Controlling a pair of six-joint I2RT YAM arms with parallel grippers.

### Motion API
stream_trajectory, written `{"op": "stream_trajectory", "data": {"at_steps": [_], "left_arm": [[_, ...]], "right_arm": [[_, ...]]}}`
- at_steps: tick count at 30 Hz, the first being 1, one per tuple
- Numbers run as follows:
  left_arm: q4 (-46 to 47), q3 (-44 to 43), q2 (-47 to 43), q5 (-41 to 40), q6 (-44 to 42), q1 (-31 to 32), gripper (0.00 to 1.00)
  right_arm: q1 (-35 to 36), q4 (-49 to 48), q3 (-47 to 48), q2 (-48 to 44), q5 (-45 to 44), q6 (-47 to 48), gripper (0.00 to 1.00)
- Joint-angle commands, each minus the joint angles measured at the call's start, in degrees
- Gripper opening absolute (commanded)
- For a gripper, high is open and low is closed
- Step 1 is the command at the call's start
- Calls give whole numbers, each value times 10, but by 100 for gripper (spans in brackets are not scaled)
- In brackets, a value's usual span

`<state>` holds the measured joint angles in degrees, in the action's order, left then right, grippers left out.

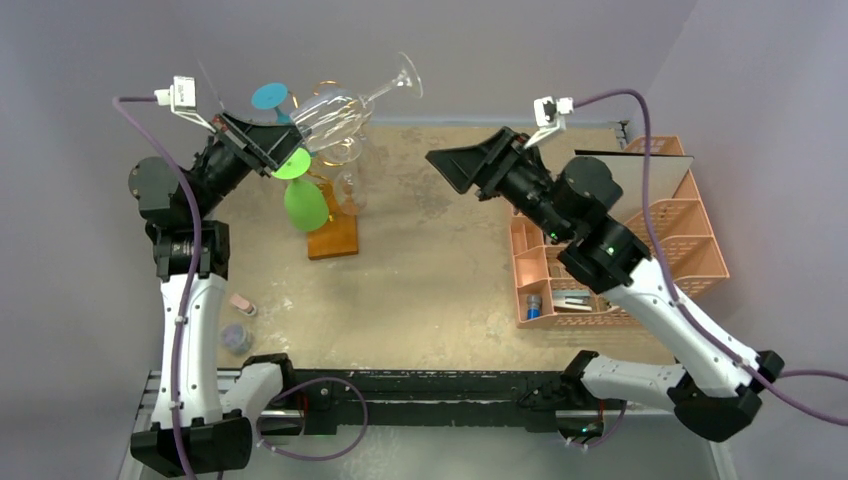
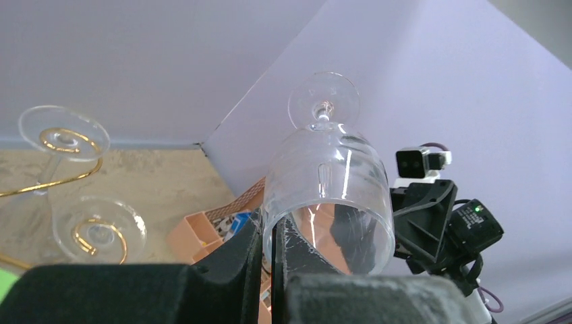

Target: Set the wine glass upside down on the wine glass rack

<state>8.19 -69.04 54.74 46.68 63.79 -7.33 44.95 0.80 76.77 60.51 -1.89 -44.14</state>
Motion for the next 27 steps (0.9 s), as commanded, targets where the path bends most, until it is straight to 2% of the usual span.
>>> {"op": "stream_trajectory", "data": {"at_steps": [1, 6, 9, 13, 18, 27], "left_arm": [[125, -21, 14, -47, 42, 28, 0], [128, -5, 14, -113, -26, 102, 0], [156, 14, 20, -144, -40, 128, 0], [230, 42, 33, -179, -38, 162, 0], [274, 43, 59, -197, -51, 189, 0], [349, 61, 79, -213, -56, 208, 0]], "right_arm": [[1, -96, 47, 42, 14, -79, 72], [4, -137, 87, 83, 17, -94, 69], [6, -157, 96, 95, -25, -107, 69], [5, -116, 133, 119, -91, -140, 69], [6, -142, 146, 150, -117, -181, 68], [21, -179, 184, 195, -150, -164, 60]]}}
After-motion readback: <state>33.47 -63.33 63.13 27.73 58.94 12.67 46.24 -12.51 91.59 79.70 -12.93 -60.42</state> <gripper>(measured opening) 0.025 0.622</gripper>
